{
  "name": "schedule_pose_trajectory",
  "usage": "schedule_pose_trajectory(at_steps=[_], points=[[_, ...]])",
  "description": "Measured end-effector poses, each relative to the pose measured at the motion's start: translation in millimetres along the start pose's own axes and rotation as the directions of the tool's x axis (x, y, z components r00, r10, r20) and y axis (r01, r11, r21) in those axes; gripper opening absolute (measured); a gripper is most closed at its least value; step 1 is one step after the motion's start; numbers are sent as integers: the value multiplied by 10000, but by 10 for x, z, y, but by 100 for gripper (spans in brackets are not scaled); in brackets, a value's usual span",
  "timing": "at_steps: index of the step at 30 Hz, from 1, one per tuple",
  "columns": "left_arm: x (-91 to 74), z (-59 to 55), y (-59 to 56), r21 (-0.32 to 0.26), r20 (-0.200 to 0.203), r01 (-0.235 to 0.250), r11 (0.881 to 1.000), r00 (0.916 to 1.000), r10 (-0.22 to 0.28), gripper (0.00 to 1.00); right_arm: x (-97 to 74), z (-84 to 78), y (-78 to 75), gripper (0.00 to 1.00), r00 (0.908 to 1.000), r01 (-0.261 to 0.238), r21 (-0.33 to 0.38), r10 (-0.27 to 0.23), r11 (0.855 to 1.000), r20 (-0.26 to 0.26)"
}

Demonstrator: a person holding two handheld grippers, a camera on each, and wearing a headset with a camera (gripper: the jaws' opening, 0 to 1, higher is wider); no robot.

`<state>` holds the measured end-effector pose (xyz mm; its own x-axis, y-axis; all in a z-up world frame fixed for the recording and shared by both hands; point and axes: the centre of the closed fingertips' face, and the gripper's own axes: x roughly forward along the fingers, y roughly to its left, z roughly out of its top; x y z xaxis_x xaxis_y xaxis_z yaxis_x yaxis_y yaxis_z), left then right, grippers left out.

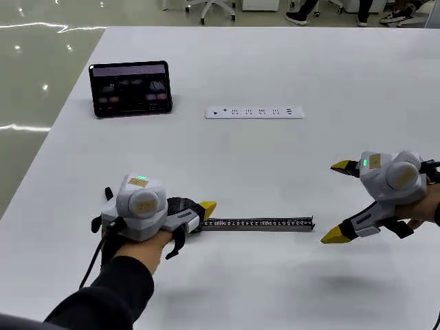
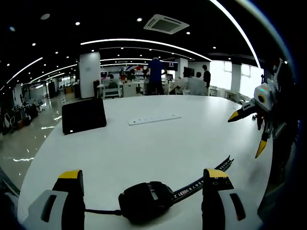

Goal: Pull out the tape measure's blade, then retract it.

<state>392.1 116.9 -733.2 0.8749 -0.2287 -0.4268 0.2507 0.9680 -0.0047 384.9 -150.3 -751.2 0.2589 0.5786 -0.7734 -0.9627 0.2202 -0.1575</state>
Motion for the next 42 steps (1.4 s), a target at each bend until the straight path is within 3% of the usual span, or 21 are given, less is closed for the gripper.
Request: schedule_pose_trajectory(at_steps=[2,5,19,32,42], points=[[-9,-16,8,-104,124,-224,9997,9997,225,100,49,-7,-26,94,9998,-119,-107,118,9999,-147],[6,-45,-40,-129,166,-114,9999,9998,116,100,99,-44,-35,89,9984,-328,-763,292,9965,-477],[54,-93,-6,-384,464,-156,9991,9988,174,100,280,-210,-45,78,9885,-873,-723,775,9936,-1295],[119,-243,-62,-163,286,-43,9999,9996,47,99,510,-391,154,48,9663,-1839,-799,1652,9797,-1974],[116,-291,2,-402,135,-219,9990,9997,224,96,581,-468,181,30,9541,-2177,-827,1942,9725,-2280]])
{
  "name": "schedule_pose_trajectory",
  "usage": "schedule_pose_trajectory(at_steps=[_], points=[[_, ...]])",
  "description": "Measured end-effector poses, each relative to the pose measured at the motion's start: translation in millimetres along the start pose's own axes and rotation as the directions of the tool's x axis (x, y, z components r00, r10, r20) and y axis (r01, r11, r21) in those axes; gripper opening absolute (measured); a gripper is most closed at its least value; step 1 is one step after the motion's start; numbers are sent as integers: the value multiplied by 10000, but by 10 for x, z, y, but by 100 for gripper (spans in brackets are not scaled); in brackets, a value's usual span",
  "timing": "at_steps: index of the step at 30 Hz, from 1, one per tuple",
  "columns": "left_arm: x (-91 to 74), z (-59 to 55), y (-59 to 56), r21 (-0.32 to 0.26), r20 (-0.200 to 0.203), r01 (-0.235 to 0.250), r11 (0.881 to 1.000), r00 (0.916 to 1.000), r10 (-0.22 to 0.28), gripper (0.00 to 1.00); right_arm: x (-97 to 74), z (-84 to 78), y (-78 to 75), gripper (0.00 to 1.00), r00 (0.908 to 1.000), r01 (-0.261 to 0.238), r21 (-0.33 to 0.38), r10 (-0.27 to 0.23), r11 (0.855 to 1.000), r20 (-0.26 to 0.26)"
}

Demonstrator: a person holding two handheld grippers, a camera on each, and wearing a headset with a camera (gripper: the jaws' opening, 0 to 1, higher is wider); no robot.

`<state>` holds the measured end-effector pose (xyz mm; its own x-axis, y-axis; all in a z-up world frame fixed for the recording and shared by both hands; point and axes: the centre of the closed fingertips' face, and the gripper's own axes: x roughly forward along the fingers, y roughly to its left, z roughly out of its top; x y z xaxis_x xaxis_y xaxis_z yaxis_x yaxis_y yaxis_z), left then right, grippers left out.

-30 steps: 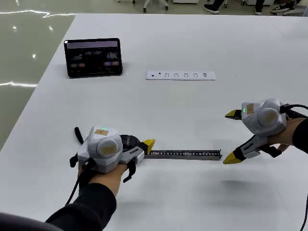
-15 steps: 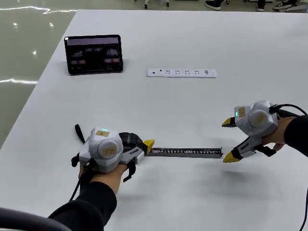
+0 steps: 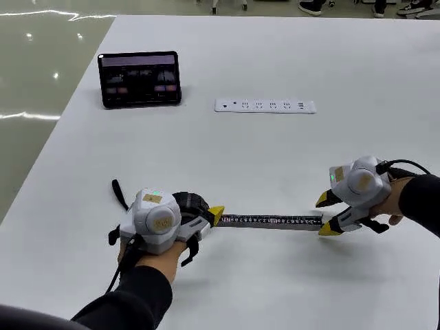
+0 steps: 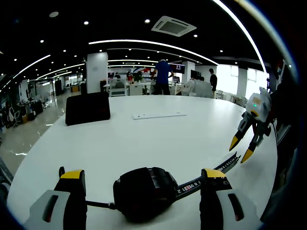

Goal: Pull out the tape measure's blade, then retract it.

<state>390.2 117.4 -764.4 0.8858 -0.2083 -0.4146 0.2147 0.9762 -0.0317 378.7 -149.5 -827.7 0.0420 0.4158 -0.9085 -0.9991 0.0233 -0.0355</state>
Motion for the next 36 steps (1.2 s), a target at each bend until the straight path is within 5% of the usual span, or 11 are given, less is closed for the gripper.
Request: schedule_pose_trajectory(at_steps=[7,18,36], points=[[16,-89,-3,123,-281,74,9999,9996,-71,95,17,-27,25,12,9995,-241,56,242,9997,-202],[26,-110,36,-360,-450,-67,9993,9990,51,88,81,-86,-8,12,9973,-525,-48,522,9986,-525],[145,-322,10,-1190,-1346,-210,9927,9909,48,62,125,-90,-18,11,9948,8,782,72,9969,-1017]])
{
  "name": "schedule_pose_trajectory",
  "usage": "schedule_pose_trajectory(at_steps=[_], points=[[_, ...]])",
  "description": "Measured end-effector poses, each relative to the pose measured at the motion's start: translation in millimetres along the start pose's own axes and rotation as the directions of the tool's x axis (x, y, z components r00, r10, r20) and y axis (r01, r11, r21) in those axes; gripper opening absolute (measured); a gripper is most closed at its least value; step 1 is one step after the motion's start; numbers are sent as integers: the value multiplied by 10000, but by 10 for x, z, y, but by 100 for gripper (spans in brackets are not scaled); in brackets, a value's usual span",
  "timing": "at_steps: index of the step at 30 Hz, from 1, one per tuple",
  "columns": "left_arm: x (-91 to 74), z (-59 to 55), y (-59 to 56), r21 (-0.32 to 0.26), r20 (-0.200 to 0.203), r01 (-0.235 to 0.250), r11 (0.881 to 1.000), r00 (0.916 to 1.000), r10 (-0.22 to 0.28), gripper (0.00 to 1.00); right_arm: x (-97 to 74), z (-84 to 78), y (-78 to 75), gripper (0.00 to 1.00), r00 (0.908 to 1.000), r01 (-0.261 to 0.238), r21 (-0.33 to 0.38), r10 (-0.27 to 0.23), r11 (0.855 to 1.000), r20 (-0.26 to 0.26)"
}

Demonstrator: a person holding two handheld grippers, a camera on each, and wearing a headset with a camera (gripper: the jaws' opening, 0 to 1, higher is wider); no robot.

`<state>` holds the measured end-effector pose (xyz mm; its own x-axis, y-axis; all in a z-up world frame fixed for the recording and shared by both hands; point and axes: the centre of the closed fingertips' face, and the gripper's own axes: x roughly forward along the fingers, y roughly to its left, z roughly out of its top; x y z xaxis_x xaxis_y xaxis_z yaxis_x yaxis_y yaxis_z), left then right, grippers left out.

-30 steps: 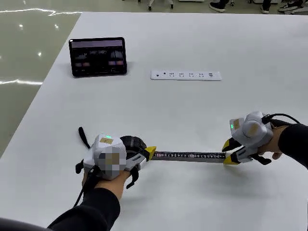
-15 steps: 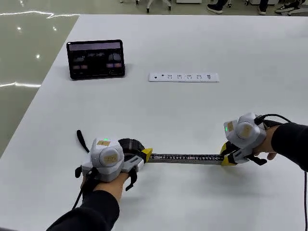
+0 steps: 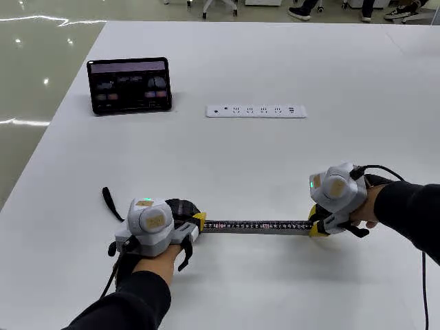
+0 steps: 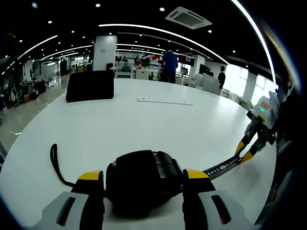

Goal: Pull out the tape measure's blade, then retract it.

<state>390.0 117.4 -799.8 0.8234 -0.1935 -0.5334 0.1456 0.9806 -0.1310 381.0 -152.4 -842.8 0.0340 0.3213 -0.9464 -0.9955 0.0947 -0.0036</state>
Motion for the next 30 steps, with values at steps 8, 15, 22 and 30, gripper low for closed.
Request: schedule_pose_trajectory(at_steps=[8,15,22,30], points=[[0,5,-8,290,-150,-53,9996,9999,57,58,-6,0,11,11,10000,-35,-177,34,9998,-71],[4,-13,-3,305,-317,16,9995,9995,-6,57,-6,0,14,11,9999,-41,-55,42,10000,107],[7,-13,3,237,-382,92,9997,9992,-83,57,-8,7,20,11,9997,8,-51,-7,10000,243],[4,-14,4,234,-423,168,9996,9990,-158,56,-15,18,21,11,9986,90,118,-96,9999,512]])
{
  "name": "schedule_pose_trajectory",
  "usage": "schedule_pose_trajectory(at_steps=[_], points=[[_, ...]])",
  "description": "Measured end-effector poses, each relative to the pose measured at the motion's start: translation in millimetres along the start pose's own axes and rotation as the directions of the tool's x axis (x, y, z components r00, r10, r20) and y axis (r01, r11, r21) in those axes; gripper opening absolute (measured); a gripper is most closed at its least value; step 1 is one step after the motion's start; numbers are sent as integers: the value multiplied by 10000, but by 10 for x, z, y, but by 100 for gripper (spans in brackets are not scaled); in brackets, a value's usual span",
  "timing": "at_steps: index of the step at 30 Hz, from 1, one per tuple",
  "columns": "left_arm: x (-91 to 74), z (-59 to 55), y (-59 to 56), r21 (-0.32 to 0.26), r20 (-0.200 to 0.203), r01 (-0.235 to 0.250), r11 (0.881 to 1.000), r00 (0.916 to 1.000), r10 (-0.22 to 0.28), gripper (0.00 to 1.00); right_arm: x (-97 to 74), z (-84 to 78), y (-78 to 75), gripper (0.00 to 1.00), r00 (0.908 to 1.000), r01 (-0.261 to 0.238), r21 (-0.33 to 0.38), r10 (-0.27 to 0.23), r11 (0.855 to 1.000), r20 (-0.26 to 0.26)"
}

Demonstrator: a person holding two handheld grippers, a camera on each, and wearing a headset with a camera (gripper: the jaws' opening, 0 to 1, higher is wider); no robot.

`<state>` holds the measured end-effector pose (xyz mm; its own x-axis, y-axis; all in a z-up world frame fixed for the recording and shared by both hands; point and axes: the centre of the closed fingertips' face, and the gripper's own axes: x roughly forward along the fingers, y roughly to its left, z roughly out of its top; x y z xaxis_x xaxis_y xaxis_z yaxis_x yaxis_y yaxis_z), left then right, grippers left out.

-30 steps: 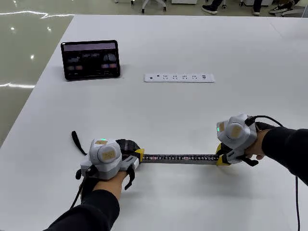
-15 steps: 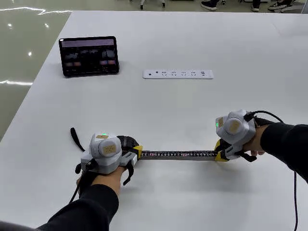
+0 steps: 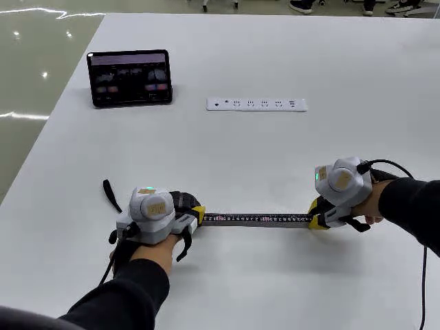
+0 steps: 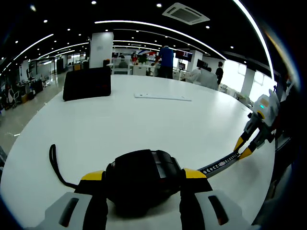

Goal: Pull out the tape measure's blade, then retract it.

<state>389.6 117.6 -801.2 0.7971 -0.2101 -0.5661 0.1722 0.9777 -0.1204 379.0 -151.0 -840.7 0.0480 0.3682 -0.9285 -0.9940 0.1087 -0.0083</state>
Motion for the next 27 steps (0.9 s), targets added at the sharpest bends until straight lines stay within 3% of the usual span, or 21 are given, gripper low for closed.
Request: schedule_pose_trajectory(at_steps=[27], points=[[-11,-6,-20,0,-88,104,9999,9999,-104,57,35,89,-16,11,10000,15,-25,-15,10000,17]])
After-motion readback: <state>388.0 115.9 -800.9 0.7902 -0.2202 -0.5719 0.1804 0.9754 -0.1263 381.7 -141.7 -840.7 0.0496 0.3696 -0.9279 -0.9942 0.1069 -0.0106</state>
